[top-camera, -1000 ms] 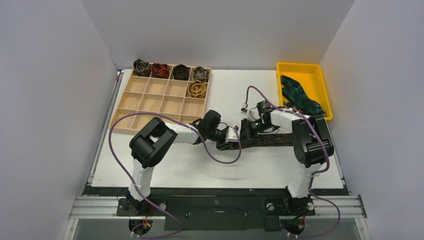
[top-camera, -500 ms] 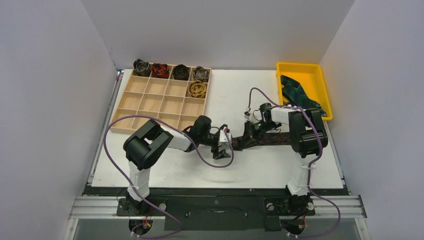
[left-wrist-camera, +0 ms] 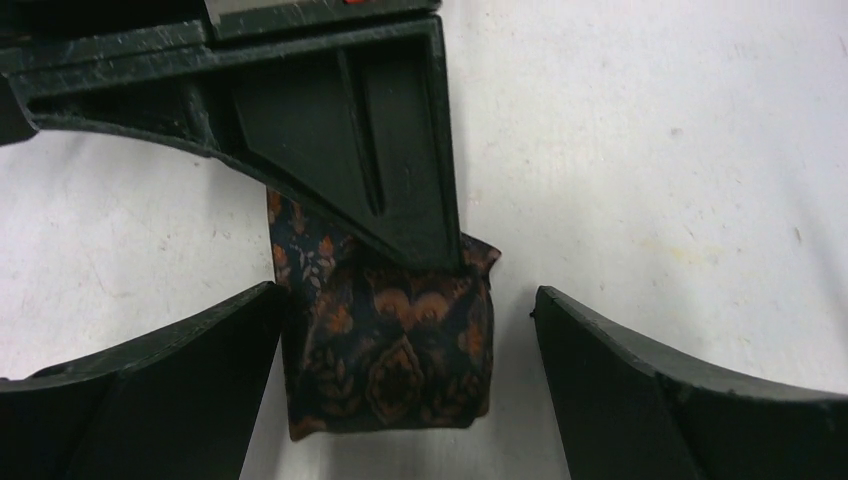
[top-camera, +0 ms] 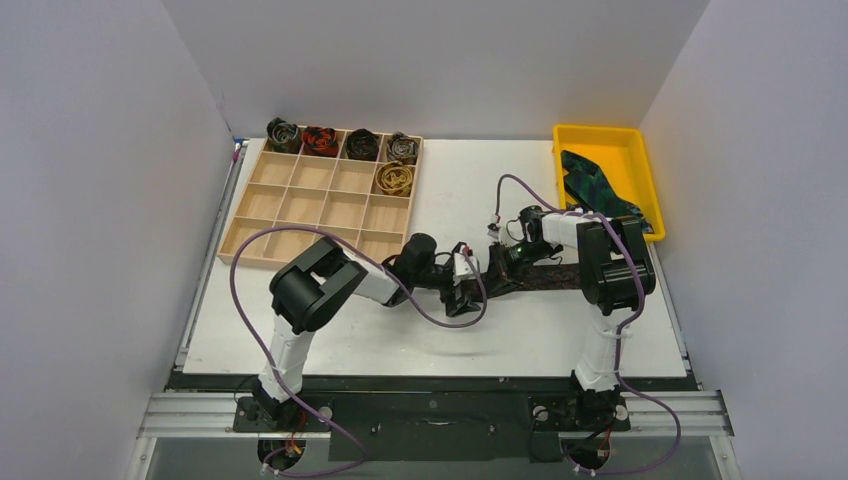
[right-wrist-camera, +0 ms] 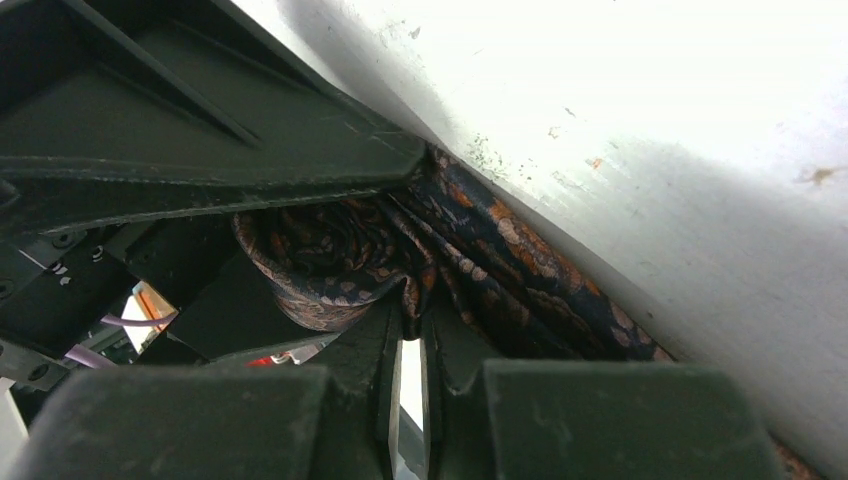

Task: Roll the ties
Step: Roll the tie at the center of the board.

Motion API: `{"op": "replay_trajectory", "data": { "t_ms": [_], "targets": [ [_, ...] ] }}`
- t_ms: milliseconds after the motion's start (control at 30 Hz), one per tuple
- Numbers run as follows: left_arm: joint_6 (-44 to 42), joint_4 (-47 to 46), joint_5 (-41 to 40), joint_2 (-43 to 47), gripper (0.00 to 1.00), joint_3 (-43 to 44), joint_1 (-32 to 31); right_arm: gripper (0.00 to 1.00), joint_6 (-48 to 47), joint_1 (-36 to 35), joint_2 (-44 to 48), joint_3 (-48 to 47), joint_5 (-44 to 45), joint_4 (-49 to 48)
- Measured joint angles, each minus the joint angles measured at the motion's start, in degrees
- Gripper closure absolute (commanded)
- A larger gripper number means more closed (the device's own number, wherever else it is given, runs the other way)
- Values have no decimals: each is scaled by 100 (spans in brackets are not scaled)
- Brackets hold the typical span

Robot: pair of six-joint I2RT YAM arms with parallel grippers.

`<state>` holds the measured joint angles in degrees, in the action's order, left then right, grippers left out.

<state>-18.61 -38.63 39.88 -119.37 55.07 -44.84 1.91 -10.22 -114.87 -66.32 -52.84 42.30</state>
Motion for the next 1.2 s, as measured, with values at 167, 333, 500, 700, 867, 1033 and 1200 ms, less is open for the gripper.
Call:
{"op": "replay_trajectory", "data": {
  "t_ms": [167,333,500,700,867,1033,1200],
  "targets": [
    [-15,63,44,-221,30,319,-37,100,-120,-37,24,0,9,48],
    [-404,365,358,-256,55,448,-61,100,-269,-109,149,0,210,140],
    [-927,693,658,-179,64,448,-63,100,-372,-203,334,0,463,240],
    [-1296,1036,876,-96,32,459,-37,100,-479,-323,389,0,603,328],
    [-846,839,761,72,20,179,42,100,-603,-321,376,-33,754,393],
    [-236,380,452,256,21,-234,72,100,-623,-321,321,-37,734,411],
    [11,81,258,365,18,-474,61,100,-621,-319,267,-76,691,448]
  ]
}}
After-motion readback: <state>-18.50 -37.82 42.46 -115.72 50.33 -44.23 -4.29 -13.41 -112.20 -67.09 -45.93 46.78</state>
